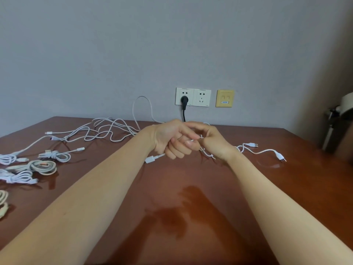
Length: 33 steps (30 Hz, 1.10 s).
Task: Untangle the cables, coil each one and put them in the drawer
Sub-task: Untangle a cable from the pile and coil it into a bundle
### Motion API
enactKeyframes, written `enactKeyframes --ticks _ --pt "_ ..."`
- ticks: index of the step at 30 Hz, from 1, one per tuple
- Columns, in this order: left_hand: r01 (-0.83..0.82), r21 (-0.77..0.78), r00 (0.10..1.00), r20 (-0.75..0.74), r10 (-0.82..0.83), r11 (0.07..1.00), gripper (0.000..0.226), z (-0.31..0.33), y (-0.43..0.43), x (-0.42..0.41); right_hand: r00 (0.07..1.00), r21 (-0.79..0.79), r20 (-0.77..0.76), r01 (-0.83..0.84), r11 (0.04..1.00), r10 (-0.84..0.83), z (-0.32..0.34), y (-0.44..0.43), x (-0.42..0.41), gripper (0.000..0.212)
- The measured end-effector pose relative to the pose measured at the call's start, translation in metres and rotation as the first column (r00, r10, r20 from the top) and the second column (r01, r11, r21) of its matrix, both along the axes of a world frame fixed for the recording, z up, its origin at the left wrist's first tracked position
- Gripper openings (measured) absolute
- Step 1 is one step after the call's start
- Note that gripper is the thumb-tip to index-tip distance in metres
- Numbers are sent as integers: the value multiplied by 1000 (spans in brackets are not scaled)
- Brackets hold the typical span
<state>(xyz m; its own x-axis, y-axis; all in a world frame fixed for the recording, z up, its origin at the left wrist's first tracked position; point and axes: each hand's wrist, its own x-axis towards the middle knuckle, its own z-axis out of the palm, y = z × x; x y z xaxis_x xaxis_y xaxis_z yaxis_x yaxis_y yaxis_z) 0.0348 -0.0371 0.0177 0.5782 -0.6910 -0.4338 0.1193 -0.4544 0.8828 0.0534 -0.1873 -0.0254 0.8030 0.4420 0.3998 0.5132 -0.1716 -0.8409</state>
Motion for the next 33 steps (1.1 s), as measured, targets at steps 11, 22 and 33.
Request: enactKeyframes --ticks 11,22,33 --pt "-117 -158 993 -7 117 981 37 -6 -1 5 979 -168 171 140 976 -111 3 7 3 15" --pt "-611 -696 683 -221 696 378 37 -25 2 31 935 -118 72 353 928 -347 -10 -16 10 30" --pt "-660 -715 643 -381 664 229 26 -70 -1 45 863 -689 497 456 563 -91 -49 10 25 25"
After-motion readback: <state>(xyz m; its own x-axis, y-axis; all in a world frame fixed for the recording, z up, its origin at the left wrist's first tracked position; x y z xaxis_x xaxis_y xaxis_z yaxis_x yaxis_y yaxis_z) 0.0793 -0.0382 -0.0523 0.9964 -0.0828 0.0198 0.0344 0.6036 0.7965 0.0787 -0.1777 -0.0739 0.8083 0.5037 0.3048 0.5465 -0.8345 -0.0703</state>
